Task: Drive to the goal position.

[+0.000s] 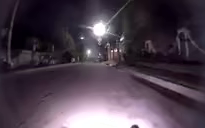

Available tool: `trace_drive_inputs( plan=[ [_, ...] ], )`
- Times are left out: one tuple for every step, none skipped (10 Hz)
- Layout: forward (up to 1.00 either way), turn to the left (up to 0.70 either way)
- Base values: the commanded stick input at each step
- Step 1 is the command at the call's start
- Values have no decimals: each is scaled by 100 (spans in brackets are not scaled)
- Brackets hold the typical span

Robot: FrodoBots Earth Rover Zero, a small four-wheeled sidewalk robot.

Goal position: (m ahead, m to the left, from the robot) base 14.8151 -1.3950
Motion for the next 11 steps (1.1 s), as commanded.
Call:
trace_drive_inputs(
  plan=[
    [70,0],
    [70,0],
    [70,0],
    [70,0],
    [70,0],
    [70,0],
    [70,0],
    [70,0],
    [70,0],
    [70,0],
    [70,0]
  ],
)
